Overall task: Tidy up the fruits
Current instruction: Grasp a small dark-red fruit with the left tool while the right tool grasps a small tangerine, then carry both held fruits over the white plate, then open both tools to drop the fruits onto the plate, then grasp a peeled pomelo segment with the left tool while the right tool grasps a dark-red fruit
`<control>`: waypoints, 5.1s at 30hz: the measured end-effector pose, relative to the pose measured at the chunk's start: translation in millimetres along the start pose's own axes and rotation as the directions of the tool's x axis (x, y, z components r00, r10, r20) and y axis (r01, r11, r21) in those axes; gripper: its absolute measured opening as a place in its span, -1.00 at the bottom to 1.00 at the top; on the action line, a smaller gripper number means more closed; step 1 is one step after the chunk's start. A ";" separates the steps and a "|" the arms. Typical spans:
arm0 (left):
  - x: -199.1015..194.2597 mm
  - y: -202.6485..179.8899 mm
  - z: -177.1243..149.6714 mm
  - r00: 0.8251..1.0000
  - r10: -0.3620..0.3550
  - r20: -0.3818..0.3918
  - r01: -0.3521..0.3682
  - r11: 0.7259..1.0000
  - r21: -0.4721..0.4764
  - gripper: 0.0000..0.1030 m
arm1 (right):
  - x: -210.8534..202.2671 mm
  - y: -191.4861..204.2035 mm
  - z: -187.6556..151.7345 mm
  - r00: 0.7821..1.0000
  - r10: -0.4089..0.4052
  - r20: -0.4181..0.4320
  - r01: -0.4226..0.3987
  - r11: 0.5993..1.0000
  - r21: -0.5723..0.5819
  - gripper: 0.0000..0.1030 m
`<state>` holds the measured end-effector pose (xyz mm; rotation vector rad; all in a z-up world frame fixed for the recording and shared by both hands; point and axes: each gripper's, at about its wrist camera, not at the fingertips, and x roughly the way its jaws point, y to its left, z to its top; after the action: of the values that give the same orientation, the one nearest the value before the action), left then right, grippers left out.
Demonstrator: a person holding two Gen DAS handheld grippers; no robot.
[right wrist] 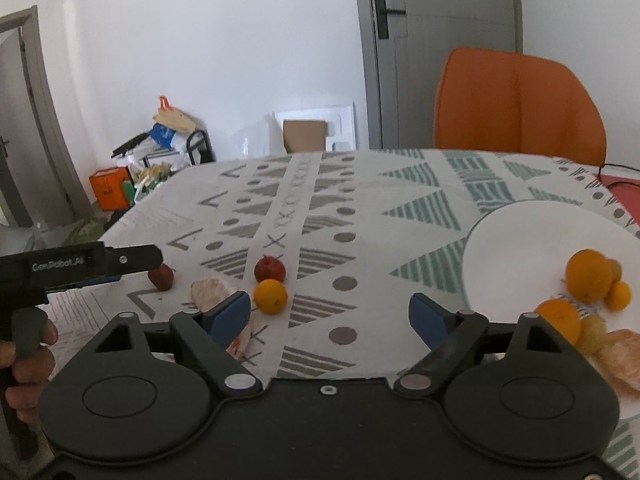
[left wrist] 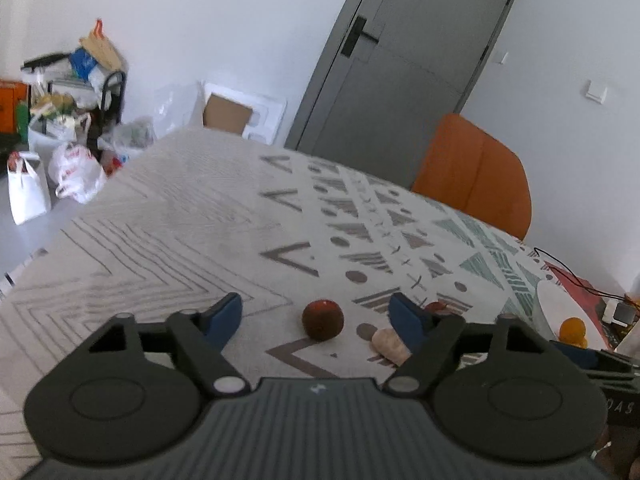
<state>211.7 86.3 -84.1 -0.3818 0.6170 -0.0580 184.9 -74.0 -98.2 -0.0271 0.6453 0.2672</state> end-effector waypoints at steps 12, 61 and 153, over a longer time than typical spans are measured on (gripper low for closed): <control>-10.1 11.7 3.5 1.000 -0.027 -0.002 0.027 0.999 -0.033 -0.57 | 20.4 11.4 4.1 0.999 0.042 -0.032 -0.042 0.999 0.012 0.50; -46.1 -104.4 7.0 0.995 -0.076 0.064 0.064 0.984 0.168 -0.56 | -66.0 -78.7 -5.4 0.987 0.060 0.146 -0.085 0.981 0.172 -0.62; 4.1 -145.5 -30.4 0.986 0.165 -0.017 -0.153 0.944 0.291 0.82 | -108.3 -154.1 -43.0 0.970 -0.123 0.210 0.054 0.950 0.309 1.00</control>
<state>206.2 -59.6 -55.9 -0.0465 0.6678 -0.0013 115.8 -253.1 -76.8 0.2647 0.4497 0.0798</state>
